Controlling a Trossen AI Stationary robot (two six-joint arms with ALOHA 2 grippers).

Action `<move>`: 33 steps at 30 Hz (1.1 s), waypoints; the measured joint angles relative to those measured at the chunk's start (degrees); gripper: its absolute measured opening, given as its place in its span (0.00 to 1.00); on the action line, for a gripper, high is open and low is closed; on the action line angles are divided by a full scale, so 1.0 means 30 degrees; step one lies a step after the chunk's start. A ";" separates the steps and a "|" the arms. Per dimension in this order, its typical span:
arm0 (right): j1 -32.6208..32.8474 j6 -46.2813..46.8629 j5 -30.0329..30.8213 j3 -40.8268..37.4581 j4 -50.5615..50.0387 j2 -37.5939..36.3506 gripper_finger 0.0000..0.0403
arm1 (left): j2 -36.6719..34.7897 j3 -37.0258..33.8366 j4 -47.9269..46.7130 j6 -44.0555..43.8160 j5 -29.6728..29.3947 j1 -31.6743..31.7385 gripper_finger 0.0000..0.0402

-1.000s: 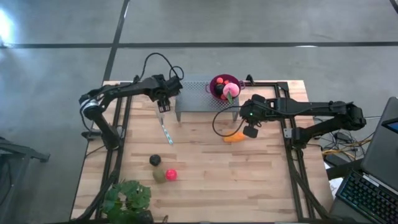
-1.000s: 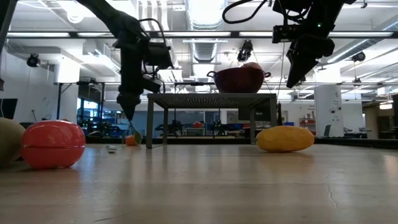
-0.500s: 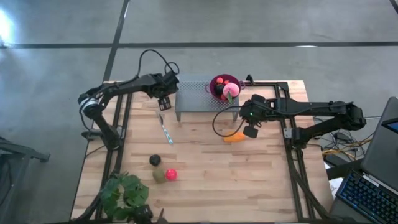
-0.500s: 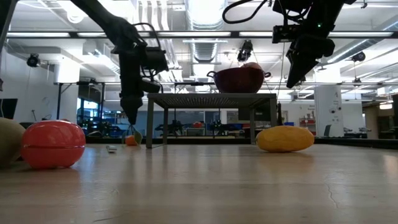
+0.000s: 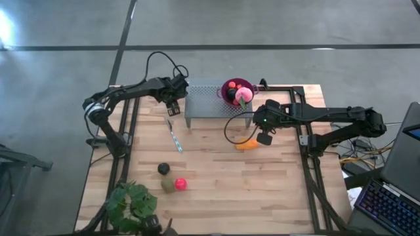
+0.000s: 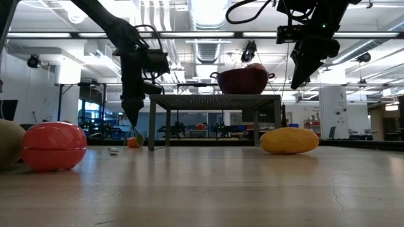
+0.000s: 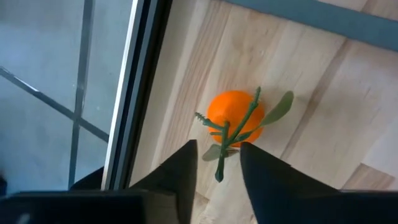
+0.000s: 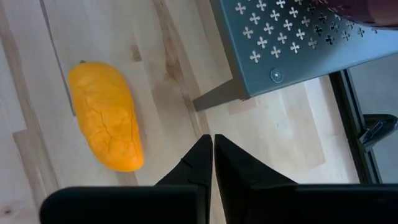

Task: Pick & Place Fruit
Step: Put the tangerine into the purple bowl on the shelf

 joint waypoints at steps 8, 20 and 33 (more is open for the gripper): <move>0.0000 -0.0007 0.0000 0.0000 -0.0002 0.0000 0.06 | 0.0007 0.0000 -0.0569 0.0469 0.0189 0.0036 0.13; 0.0000 -0.0284 0.0007 0.0000 0.0000 0.0000 0.04 | 0.0015 0.0000 -0.1006 0.0515 0.0197 0.0036 0.02; -0.0004 -0.0291 0.0007 0.0000 0.0007 -0.0007 0.03 | -0.0411 0.1302 -0.3883 -0.0380 0.0204 0.0036 0.01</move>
